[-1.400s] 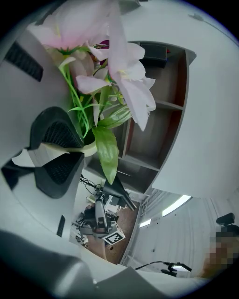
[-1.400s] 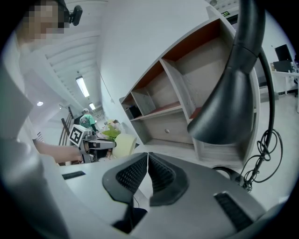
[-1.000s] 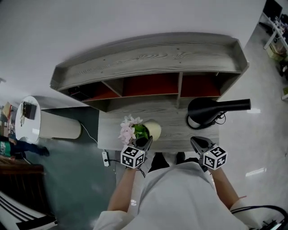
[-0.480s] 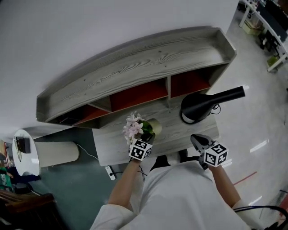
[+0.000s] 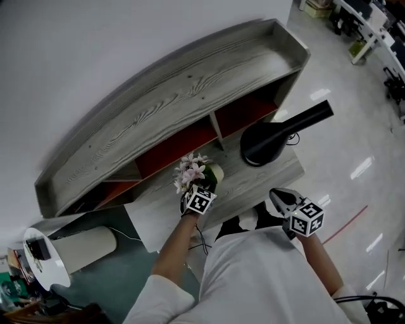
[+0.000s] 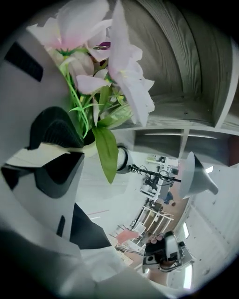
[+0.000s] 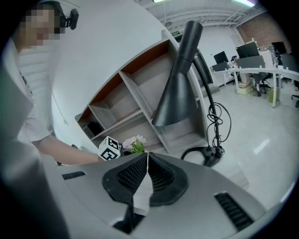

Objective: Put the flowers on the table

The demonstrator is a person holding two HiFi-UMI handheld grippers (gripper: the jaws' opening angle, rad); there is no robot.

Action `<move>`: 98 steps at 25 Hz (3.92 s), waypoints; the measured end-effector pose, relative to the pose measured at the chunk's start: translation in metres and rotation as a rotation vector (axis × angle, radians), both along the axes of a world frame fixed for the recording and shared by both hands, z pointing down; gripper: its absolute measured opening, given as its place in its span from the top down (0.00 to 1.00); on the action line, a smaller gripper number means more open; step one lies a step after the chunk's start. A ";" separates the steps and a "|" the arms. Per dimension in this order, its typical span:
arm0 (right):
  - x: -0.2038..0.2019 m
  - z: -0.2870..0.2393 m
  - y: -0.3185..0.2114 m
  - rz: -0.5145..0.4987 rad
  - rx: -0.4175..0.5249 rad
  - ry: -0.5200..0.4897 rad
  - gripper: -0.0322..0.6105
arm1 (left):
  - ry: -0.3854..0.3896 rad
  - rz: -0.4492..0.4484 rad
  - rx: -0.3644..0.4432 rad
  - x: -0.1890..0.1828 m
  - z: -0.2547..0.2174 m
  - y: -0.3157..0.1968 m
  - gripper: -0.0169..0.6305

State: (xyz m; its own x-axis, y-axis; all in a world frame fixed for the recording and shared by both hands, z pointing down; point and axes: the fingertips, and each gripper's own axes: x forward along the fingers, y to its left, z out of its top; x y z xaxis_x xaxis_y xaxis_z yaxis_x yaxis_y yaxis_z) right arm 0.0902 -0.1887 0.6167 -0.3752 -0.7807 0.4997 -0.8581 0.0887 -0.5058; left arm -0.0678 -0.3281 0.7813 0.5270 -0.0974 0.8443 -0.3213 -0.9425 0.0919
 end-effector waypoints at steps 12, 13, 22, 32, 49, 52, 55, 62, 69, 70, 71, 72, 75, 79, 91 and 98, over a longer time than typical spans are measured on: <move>0.015 0.007 0.045 0.224 -0.063 0.021 0.92 | -0.248 0.229 0.194 0.041 0.046 -0.057 0.90; 0.015 0.007 0.047 0.235 -0.066 0.020 0.92 | -0.261 0.248 0.201 0.043 0.050 -0.058 0.90; 0.025 0.016 0.065 0.291 -0.093 0.018 0.92 | -0.321 0.324 0.270 0.051 0.070 -0.067 0.89; 0.031 0.019 0.057 0.232 -0.084 0.018 0.92 | -0.325 0.333 0.289 0.049 0.070 -0.056 0.76; 0.061 -0.007 0.029 -0.001 0.050 0.011 0.92 | -0.123 -0.126 0.299 0.034 -0.050 -0.016 0.92; 0.062 -0.014 0.023 -0.072 0.083 0.002 0.92 | -0.043 -0.259 0.291 0.030 -0.077 0.000 0.95; 0.061 -0.017 0.021 -0.158 0.097 -0.007 0.92 | 0.029 -0.380 0.263 0.021 -0.097 0.024 0.96; 0.046 -0.006 0.031 -0.418 0.088 -0.014 0.92 | 0.162 -0.741 0.137 -0.006 -0.109 0.115 0.96; 0.013 0.006 0.041 -0.509 0.059 -0.036 0.92 | 0.327 -0.883 -0.058 -0.012 -0.109 0.198 0.96; 0.008 0.005 0.040 -0.515 0.063 -0.040 0.92 | 0.330 -0.893 -0.045 -0.016 -0.110 0.204 0.96; 0.002 0.003 0.040 -0.519 0.067 -0.044 0.92 | 0.334 -0.903 -0.033 -0.021 -0.113 0.207 0.96; -0.002 0.002 0.040 -0.521 0.071 -0.048 0.92 | 0.342 -0.912 -0.021 -0.026 -0.116 0.209 0.96; -0.015 0.000 0.043 -0.531 0.078 -0.046 0.92 | 0.380 -0.922 0.022 -0.035 -0.128 0.210 0.96; -0.033 -0.001 0.058 -0.533 0.072 -0.033 0.92 | 0.425 -0.907 0.056 -0.050 -0.145 0.212 0.96; -0.057 -0.032 0.098 -0.406 0.131 0.029 0.92 | 0.529 -0.817 0.044 -0.084 -0.187 0.246 0.96; -0.062 -0.043 0.138 -0.290 0.159 0.042 0.92 | 0.566 -0.722 0.025 -0.093 -0.186 0.279 0.96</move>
